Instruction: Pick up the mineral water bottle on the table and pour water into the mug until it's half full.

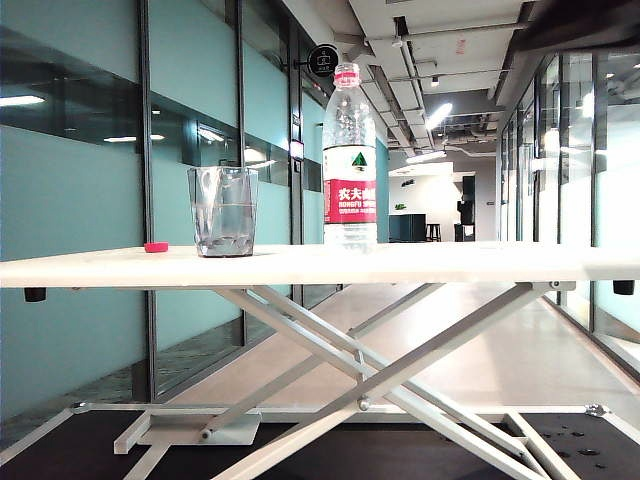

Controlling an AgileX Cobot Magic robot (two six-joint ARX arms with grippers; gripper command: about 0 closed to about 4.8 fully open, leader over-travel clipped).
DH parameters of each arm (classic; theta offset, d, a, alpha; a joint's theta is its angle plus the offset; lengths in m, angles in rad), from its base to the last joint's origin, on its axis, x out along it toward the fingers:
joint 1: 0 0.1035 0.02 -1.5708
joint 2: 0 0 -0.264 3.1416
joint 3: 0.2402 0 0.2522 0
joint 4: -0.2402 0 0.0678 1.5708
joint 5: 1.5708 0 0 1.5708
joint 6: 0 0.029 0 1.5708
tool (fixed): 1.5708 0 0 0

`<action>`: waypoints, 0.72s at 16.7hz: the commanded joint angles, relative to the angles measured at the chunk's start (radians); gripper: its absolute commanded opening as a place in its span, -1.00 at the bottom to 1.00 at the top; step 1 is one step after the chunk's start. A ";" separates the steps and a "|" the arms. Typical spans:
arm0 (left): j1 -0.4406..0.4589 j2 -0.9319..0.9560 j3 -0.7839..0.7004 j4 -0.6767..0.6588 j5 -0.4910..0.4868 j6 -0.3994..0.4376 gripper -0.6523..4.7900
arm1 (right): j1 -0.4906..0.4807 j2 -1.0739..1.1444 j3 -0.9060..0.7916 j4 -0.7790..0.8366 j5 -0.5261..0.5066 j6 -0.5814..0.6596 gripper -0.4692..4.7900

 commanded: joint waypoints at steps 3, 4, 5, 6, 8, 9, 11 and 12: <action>0.000 0.000 0.002 0.034 -0.076 -0.027 -0.78 | 0.002 -0.415 -0.171 -0.178 0.103 0.021 -0.86; 0.000 0.000 0.002 0.040 -0.076 -0.027 -0.78 | 0.002 -0.476 -0.190 -0.204 0.123 0.045 -0.86; -0.001 0.000 0.002 0.045 -0.076 -0.028 -0.78 | 0.002 -0.536 -0.208 -0.232 0.151 0.057 -0.86; -0.001 0.000 0.002 0.054 -0.076 -0.040 -0.78 | 0.002 -0.599 -0.224 -0.274 0.187 0.059 -0.86; -0.001 0.000 0.002 0.090 -0.076 -0.044 -0.78 | 0.002 -0.742 -0.251 -0.388 0.262 0.065 -0.86; -0.001 0.001 0.002 0.105 -0.077 -0.043 -0.78 | 0.001 -0.735 -0.254 -0.414 0.275 0.063 -0.86; -0.001 0.001 0.002 0.127 -0.079 -0.044 -0.78 | 0.002 -0.735 -0.282 -0.386 0.266 0.064 -0.86; 0.000 0.000 0.002 0.138 -0.087 -0.044 -0.78 | 0.002 -0.735 -0.304 -0.341 0.244 0.071 -0.86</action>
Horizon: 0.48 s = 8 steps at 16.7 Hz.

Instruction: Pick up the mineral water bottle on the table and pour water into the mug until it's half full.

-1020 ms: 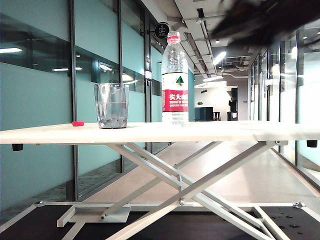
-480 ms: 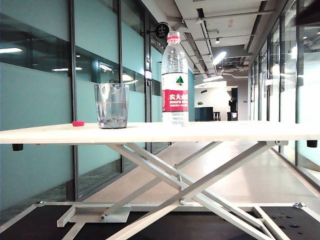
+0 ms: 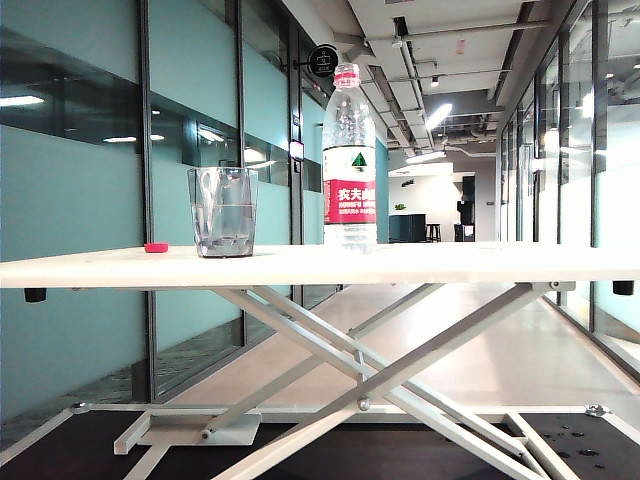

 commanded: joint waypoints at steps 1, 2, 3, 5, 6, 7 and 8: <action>0.000 0.000 0.002 0.058 -0.011 -0.003 -0.78 | 0.001 -0.006 -0.091 0.170 -0.027 0.019 -0.86; 0.000 0.000 0.002 0.064 -0.011 -0.003 -0.78 | 0.001 -0.006 -0.126 0.220 -0.027 0.026 -0.86; 0.000 0.000 0.002 0.068 -0.011 -0.003 -0.78 | 0.001 -0.006 -0.148 0.249 -0.027 0.028 -0.86; -0.001 0.000 0.002 0.068 -0.010 0.005 -0.78 | 0.000 -0.006 -0.177 0.270 -0.026 0.043 -0.86; -0.001 0.000 0.002 0.068 -0.012 0.034 -0.78 | -0.001 -0.006 -0.177 0.267 -0.014 0.018 -0.86; 0.000 0.000 0.002 0.069 -0.019 0.047 -0.78 | -0.012 -0.006 -0.177 0.269 0.000 -0.003 -0.85; -0.001 0.000 0.002 0.073 -0.037 0.047 -0.78 | -0.027 -0.006 -0.177 0.265 0.002 -0.003 -0.85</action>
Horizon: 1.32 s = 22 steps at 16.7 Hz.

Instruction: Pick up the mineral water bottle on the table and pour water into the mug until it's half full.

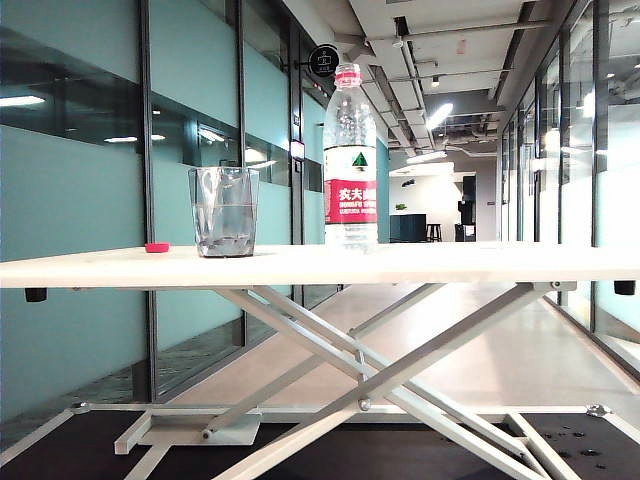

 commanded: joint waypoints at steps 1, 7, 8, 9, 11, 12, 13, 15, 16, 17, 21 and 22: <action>0.000 0.000 0.002 0.031 -0.046 0.013 -0.78 | -0.063 -0.002 -0.002 0.003 0.017 -0.026 -0.85; 0.000 0.000 0.002 0.109 -0.051 0.023 -0.78 | -0.339 -0.002 -0.002 0.024 -0.166 -0.026 -0.85; 0.000 0.000 0.002 0.109 -0.052 0.025 -0.78 | -0.349 -0.002 -0.002 0.032 -0.166 -0.026 -0.85; 0.000 0.000 0.002 0.109 -0.063 0.025 -0.78 | -0.348 -0.002 -0.002 0.036 -0.165 -0.026 -0.85; 0.000 0.000 0.002 0.108 -0.068 0.025 -0.78 | -0.345 -0.002 -0.002 0.029 -0.166 -0.026 -0.85; 0.000 0.000 0.002 0.106 -0.066 0.025 -0.78 | -0.345 -0.002 -0.002 0.031 -0.166 -0.026 -0.85; 0.000 0.000 0.002 0.106 -0.066 0.025 -0.78 | -0.345 -0.002 -0.002 0.030 -0.165 -0.026 -0.85; -0.001 0.000 0.002 0.106 -0.066 0.025 -0.78 | -0.345 -0.002 -0.002 0.030 -0.161 -0.026 -0.85; -0.001 0.000 0.002 0.106 -0.066 0.025 -0.78 | -0.345 -0.002 -0.002 0.030 -0.161 -0.026 -0.85; -0.001 0.000 0.002 0.106 -0.066 0.025 -0.78 | -0.345 -0.002 -0.002 0.030 -0.161 -0.026 -0.85; 0.000 0.000 0.002 0.105 -0.066 0.025 -0.78 | -0.345 -0.002 -0.002 0.030 -0.161 -0.026 -0.85; -0.001 0.000 0.002 0.105 -0.066 0.025 -0.78 | -0.345 -0.002 -0.002 0.030 -0.161 -0.026 -0.85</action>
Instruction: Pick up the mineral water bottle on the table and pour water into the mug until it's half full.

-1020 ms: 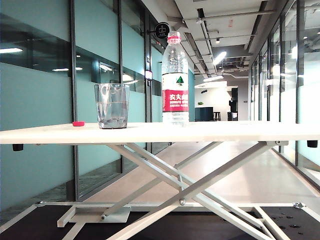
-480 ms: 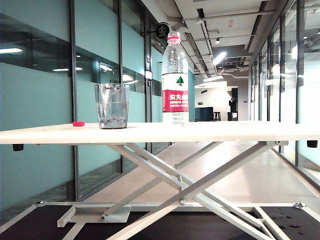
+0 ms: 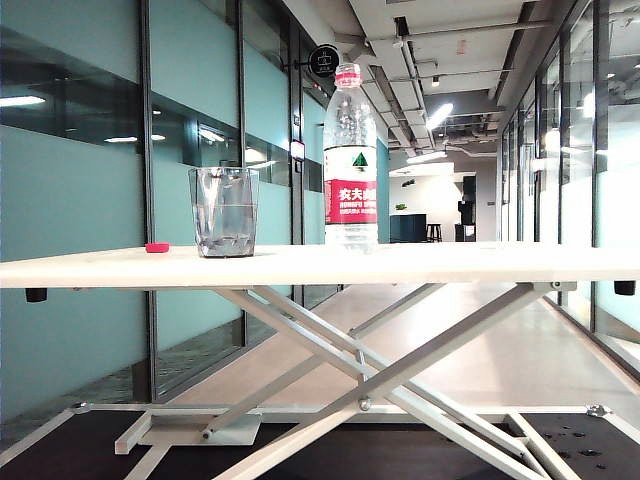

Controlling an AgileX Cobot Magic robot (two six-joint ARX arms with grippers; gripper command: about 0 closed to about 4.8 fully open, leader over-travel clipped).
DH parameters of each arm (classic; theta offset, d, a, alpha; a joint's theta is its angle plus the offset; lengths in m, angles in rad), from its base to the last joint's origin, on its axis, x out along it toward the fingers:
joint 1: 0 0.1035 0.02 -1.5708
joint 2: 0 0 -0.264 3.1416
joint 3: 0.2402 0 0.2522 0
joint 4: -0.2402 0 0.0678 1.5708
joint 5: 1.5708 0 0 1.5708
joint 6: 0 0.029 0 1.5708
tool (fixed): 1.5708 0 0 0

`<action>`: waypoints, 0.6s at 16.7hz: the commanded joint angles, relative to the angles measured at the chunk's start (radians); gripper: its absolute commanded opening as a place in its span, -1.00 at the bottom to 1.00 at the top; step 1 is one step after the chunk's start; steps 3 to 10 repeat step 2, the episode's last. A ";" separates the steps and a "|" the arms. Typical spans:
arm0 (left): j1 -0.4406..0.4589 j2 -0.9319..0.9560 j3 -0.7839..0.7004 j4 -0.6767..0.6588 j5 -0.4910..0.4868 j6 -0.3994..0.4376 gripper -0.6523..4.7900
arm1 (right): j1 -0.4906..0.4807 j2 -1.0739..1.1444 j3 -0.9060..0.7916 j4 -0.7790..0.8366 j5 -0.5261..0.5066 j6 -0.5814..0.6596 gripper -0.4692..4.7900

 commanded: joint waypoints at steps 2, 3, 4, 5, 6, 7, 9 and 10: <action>0.000 0.000 0.002 0.014 0.000 0.004 -0.78 | 0.002 -0.002 -0.002 0.016 0.001 -0.004 -0.85; 0.000 0.000 0.002 0.014 0.000 0.004 -0.78 | 0.002 -0.002 -0.002 0.016 0.001 -0.004 -0.85; 0.000 0.000 0.002 0.014 0.000 0.004 -0.78 | 0.002 -0.002 -0.002 0.016 0.001 -0.004 -0.85; 0.000 0.000 0.002 0.014 0.000 0.004 -0.78 | 0.002 -0.002 -0.002 0.016 0.001 -0.004 -0.85; 0.000 0.000 0.002 0.014 0.000 0.004 -0.78 | 0.002 -0.002 -0.002 0.016 0.001 -0.004 -0.85; 0.000 0.000 0.002 0.014 0.000 0.004 -0.78 | 0.002 -0.002 -0.002 0.016 0.001 -0.004 -0.85; 0.000 0.000 0.002 0.014 0.000 0.004 -0.78 | 0.002 -0.002 -0.002 0.016 0.001 -0.004 -0.85; 0.000 0.000 0.002 0.014 0.000 0.004 -0.78 | 0.002 -0.002 -0.002 0.016 0.001 -0.004 -0.85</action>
